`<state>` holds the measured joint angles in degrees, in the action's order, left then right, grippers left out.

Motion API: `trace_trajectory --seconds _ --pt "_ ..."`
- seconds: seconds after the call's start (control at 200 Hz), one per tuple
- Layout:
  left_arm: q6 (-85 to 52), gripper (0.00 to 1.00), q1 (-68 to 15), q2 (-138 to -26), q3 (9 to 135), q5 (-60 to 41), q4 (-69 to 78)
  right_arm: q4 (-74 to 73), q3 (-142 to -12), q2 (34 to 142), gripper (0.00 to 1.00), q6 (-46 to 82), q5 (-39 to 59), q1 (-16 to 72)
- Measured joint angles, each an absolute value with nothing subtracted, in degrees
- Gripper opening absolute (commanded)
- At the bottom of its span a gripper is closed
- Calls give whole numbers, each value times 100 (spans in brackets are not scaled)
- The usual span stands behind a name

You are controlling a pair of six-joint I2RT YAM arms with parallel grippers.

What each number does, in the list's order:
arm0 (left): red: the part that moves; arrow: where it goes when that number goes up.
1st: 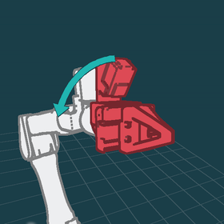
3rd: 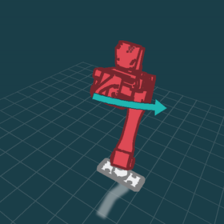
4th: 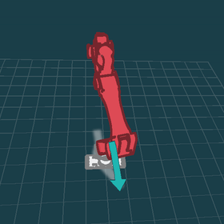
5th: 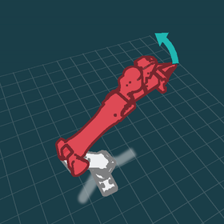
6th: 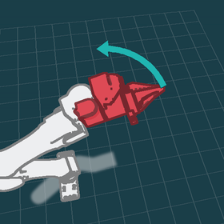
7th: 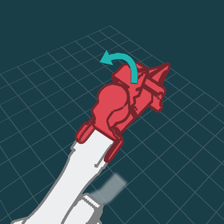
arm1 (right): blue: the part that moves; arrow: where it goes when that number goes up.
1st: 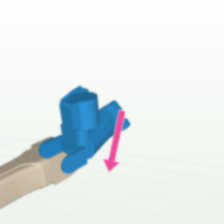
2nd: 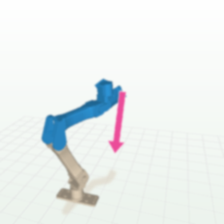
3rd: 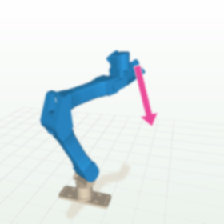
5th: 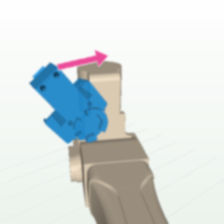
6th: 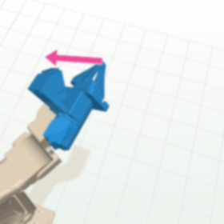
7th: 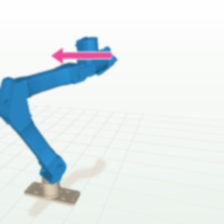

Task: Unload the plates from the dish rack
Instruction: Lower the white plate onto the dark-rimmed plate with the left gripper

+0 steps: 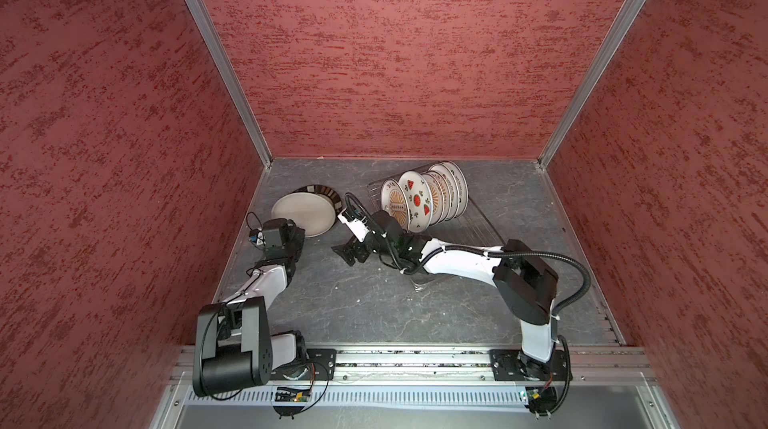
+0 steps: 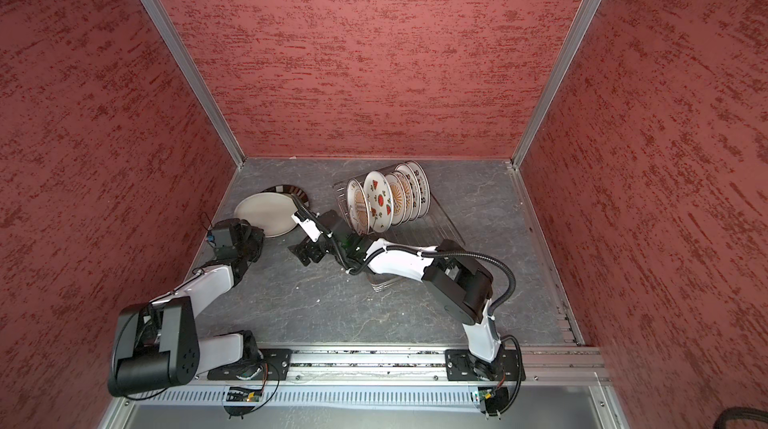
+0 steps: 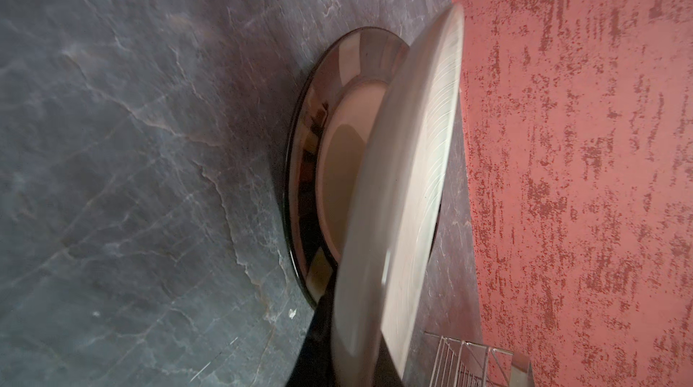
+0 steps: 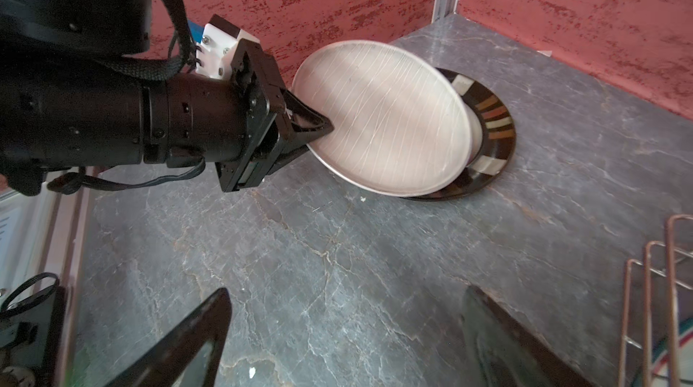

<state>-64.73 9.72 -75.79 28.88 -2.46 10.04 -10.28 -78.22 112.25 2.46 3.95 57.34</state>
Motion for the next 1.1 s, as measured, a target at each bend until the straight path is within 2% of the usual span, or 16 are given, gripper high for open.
trace_trajectory --seconds 0.436,0.566,1.097 --pt "-6845 0 980 -8444 3304 -484 1229 -893 -7883 11360 96 97 -16 5752" --pt "-6971 7 1002 -8685 3417 -589 1378 -803 -7883 11360 96 78 -222 5763" --pt "-7157 25 1090 -9076 3636 -738 1389 -786 -7883 11360 96 58 -248 5815"
